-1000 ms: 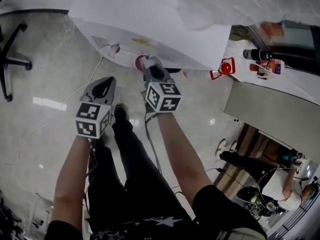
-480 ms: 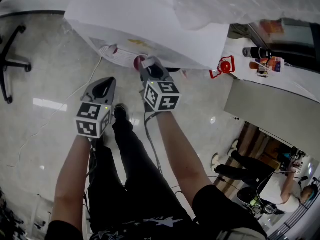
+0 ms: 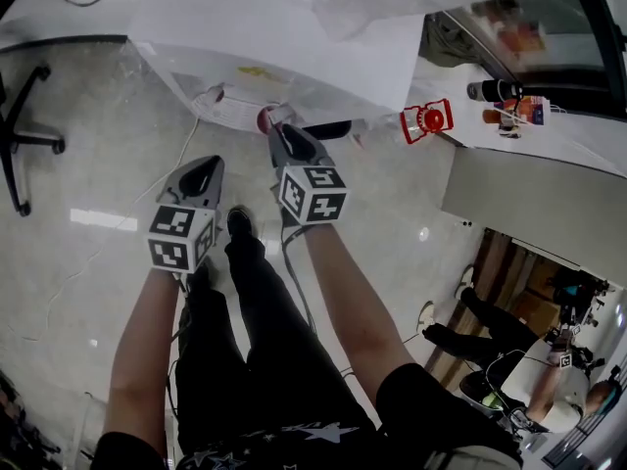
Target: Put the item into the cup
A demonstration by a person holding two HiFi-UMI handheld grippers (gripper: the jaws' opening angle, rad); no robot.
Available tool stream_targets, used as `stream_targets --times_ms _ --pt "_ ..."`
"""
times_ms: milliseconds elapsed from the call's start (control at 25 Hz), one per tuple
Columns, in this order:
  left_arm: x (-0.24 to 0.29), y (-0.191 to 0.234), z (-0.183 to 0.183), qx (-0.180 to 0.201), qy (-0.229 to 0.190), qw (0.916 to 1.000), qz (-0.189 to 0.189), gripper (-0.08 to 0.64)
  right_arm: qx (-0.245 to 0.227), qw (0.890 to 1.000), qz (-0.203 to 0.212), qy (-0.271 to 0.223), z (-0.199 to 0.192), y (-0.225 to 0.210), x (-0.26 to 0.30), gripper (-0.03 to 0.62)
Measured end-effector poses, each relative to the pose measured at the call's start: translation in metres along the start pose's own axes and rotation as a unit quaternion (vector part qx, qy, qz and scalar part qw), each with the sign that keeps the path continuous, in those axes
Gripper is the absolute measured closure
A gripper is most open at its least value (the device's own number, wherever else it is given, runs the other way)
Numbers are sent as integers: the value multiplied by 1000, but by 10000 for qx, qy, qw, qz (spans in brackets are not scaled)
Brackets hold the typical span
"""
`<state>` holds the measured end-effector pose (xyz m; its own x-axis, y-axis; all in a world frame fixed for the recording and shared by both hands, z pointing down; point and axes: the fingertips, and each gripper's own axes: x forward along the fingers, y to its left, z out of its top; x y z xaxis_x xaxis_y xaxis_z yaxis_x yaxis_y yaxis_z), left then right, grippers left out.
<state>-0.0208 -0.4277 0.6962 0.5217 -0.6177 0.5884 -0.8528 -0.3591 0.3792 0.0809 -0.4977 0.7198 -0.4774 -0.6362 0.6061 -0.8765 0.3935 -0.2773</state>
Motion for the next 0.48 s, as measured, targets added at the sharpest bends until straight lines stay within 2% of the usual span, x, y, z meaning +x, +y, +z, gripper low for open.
stream_targets --times_ms 200,480 --pt "-19 -7 -1 338 52 9994 -28 552 -157 9998 30 -145 6 19 -19 511" --pt "-51 -22 -4 442 52 9989 -152 552 -169 9992 -23 -350 12 40 -49 522"
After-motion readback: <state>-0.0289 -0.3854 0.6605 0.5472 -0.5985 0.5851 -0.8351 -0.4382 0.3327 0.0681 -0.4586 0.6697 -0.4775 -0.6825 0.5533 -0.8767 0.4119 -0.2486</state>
